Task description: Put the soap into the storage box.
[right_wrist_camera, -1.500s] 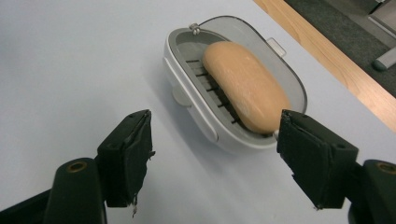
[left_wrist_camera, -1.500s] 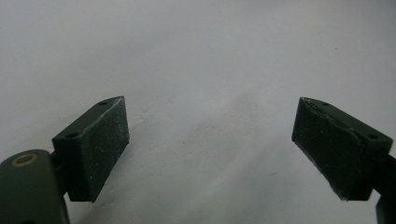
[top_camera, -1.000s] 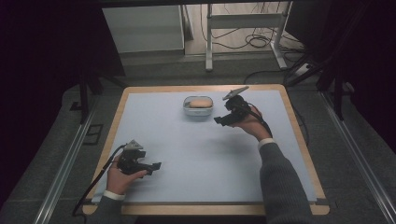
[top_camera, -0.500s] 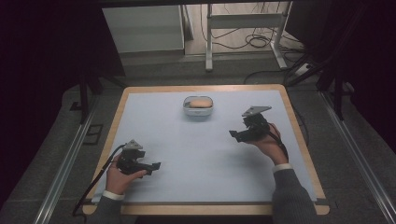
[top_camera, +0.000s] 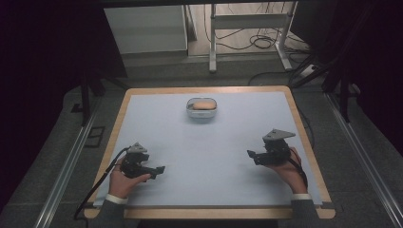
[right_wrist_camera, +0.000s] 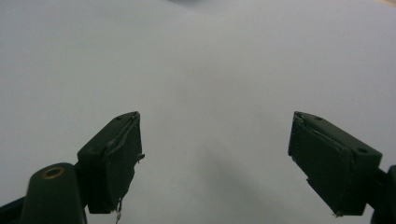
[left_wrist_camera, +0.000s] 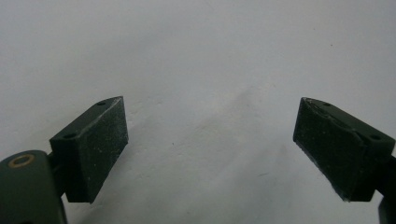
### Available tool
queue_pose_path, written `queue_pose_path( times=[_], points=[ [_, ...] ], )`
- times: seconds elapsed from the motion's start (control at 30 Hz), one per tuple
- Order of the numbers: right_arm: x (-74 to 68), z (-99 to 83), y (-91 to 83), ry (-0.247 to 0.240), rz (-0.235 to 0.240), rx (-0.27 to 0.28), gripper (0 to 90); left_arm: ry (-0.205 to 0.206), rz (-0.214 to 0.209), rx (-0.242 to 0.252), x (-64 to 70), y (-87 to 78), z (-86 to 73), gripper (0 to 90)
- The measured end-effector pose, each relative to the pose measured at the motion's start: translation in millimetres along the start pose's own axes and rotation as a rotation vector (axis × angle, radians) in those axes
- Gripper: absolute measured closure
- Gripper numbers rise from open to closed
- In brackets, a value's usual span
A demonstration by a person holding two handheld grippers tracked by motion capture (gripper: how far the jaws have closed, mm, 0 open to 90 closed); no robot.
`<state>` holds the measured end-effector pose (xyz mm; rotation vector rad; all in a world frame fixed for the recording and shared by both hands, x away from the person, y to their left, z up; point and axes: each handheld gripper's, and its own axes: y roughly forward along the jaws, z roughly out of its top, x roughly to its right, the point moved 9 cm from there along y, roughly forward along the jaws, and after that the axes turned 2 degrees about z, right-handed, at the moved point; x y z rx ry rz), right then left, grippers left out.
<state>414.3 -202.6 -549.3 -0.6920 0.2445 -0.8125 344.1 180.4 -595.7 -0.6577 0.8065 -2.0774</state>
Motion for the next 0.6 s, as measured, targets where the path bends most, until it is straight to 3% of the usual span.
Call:
queue_pose_path(
  times=[0.53, 0.6],
  points=[
    [2.8, -4.1, -8.1, 0.031, -0.019, 0.053, 14.9, 0.008, 0.006, -0.009, 1.7, 1.4, -0.9, 10.1],
    [4.4, -4.5, -8.6, 0.041, -0.022, 0.062, 13.8, 0.008, -0.010, -0.008, 3.1, 0.8, -0.5, 10.0]
  ],
)
